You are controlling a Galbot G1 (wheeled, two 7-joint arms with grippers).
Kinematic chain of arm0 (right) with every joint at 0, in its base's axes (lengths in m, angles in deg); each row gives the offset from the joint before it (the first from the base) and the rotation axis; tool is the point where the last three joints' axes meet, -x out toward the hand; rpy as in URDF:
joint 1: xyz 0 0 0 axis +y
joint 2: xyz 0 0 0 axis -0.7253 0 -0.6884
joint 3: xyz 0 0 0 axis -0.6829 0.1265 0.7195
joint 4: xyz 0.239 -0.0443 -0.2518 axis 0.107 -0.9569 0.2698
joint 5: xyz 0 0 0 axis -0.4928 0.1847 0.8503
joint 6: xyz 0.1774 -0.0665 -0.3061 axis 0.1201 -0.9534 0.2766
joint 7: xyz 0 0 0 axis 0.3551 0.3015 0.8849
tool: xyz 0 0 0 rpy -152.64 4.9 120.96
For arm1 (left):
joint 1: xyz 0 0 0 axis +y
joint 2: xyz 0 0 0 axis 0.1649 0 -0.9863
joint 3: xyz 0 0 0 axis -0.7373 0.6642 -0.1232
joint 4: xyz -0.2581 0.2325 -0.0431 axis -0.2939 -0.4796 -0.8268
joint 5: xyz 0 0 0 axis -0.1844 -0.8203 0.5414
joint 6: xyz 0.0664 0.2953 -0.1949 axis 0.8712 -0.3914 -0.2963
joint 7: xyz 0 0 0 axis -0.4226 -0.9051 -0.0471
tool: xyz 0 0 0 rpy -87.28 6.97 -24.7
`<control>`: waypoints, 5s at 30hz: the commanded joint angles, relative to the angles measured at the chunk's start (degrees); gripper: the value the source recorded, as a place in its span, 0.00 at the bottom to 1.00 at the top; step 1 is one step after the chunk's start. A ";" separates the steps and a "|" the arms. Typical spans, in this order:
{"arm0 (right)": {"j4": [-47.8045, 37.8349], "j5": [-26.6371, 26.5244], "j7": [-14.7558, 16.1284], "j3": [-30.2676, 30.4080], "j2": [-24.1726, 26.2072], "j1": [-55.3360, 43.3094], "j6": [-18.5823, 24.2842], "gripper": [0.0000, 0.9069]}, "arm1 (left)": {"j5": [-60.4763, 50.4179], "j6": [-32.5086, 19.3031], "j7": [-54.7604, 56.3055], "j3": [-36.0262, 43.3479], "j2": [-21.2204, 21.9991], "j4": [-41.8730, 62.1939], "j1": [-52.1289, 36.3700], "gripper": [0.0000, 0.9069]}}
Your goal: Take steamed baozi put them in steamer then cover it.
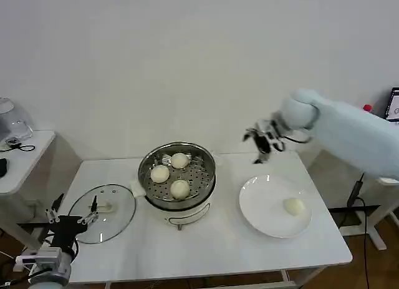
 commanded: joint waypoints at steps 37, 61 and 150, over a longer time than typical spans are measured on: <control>-17.81 14.38 -0.77 -18.00 -2.24 29.09 0.79 1.00 | -1.20 0.04 0.20 0.41 0.10 1.01 0.37 1.00; -12.76 11.51 3.67 -15.59 0.88 22.14 -0.79 0.72 | -0.95 0.06 0.23 -0.06 0.26 0.99 0.34 1.00; -11.81 -19.55 -12.41 4.59 -30.15 -1.42 -20.25 1.00 | 0.23 -0.05 0.20 -2.91 -1.10 1.19 -0.89 1.00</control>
